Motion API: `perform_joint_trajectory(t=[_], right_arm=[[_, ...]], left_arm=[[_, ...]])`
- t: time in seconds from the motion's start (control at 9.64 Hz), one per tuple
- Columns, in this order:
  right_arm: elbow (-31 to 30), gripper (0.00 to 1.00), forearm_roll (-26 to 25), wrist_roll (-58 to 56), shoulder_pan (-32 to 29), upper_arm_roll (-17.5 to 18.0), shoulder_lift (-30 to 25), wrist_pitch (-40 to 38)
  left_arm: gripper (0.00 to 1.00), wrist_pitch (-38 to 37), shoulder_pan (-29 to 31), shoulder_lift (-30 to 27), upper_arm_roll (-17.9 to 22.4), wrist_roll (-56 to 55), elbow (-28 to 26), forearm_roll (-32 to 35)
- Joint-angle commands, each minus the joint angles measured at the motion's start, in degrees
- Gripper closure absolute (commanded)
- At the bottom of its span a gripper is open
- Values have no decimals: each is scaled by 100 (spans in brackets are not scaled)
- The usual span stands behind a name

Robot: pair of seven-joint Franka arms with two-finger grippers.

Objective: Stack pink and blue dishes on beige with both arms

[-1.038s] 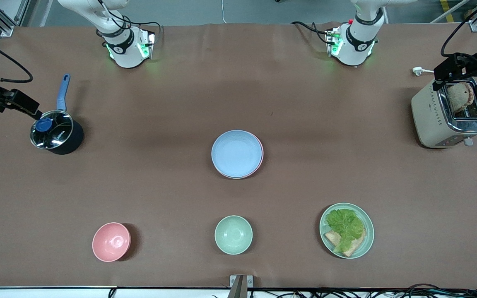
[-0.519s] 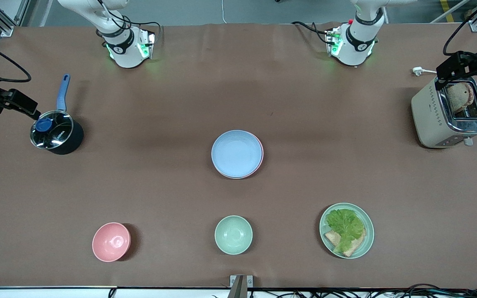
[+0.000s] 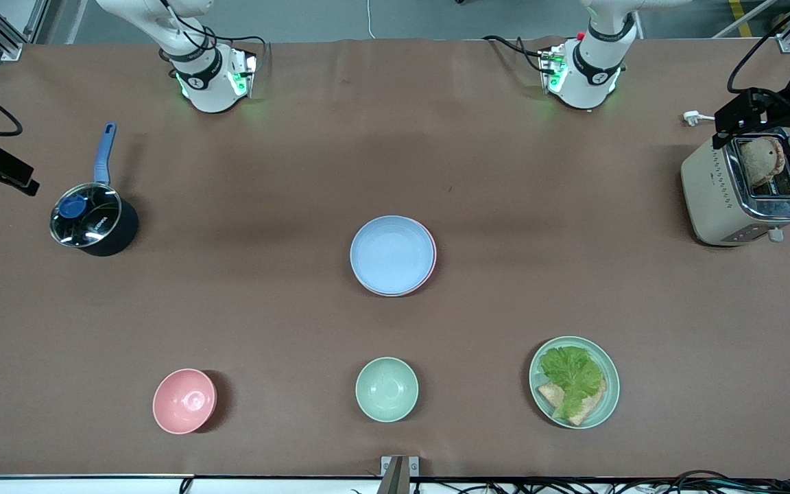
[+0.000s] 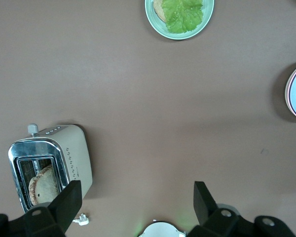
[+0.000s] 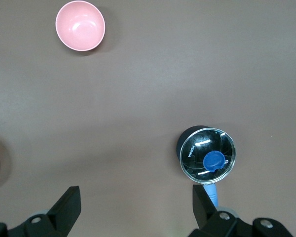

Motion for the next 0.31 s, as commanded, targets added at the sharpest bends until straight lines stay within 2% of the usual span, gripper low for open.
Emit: perform_joint_trajectory(t=[0.0,0.21], right_arm=[[16,0,-22,-53,-21,-103,-12,-30],[16,0,-4,16,110,-164,-12,-74]], left_arm=[[0,-118,21,102,-21,22,-52,-151],[0,-118,38,137,-21,-22,-61,-230]])
